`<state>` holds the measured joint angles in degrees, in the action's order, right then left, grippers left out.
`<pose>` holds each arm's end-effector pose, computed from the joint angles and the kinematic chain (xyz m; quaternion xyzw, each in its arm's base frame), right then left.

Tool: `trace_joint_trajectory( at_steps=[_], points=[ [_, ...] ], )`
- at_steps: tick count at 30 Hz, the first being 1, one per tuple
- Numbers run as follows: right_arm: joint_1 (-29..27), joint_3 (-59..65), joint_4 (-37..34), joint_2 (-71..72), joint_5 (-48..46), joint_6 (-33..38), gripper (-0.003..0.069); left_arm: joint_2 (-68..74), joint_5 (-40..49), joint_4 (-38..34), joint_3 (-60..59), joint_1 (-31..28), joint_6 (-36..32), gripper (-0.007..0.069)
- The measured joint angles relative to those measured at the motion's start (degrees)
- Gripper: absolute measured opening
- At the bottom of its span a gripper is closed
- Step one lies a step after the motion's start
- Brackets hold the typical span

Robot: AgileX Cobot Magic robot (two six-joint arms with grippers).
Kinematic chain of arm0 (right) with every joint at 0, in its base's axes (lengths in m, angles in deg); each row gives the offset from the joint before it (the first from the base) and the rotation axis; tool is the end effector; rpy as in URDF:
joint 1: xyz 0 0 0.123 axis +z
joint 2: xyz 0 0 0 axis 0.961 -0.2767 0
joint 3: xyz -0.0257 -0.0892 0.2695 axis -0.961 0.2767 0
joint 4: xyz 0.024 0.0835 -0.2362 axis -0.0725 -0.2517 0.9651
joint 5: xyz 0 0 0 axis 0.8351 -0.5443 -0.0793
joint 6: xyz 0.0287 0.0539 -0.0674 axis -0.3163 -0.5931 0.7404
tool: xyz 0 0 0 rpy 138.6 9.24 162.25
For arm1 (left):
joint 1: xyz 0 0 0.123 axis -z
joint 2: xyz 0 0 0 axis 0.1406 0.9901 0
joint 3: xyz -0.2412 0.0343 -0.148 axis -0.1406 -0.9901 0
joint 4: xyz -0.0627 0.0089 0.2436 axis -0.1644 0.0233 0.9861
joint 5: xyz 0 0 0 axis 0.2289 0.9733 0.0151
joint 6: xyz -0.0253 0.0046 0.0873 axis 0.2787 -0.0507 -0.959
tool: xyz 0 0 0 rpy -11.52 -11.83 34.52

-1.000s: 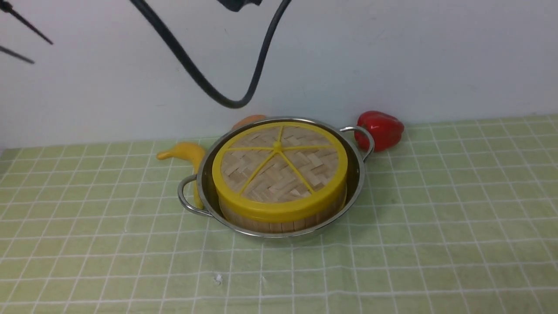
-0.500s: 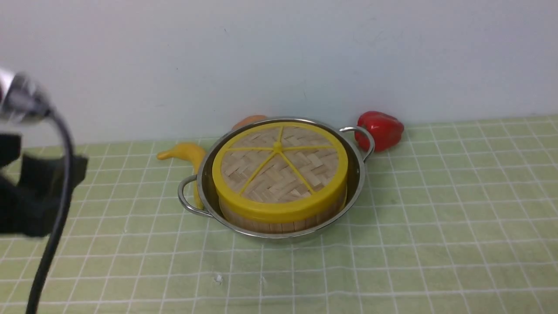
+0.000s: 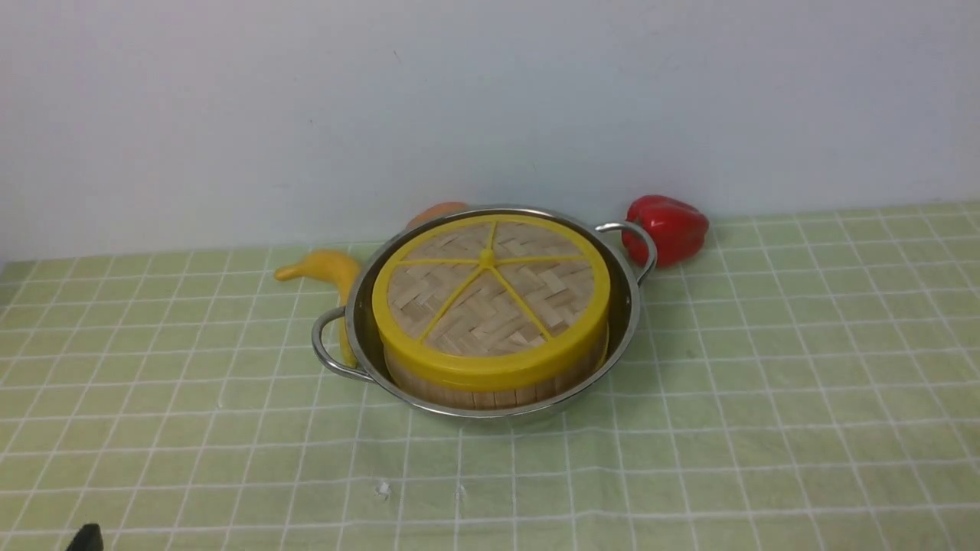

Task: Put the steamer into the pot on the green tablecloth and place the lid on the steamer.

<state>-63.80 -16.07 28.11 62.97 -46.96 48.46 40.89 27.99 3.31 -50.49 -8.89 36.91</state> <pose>0.0540 0.0041 0.1797 0.0247 0.7923 0.0883 0.6032 0.0527 -0.0003 0.2077 0.0527 0.7802 0.0431 0.6218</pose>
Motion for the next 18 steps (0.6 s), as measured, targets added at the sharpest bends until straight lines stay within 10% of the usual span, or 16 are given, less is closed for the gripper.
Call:
trace_joint_trajectory(
  at_steps=[18],
  points=[
    [0.0,0.0,0.0,0.0,0.2,0.0,0.0240,-1.7,-1.1,0.0,-5.4,0.0,-0.3,0.0557]
  ],
)
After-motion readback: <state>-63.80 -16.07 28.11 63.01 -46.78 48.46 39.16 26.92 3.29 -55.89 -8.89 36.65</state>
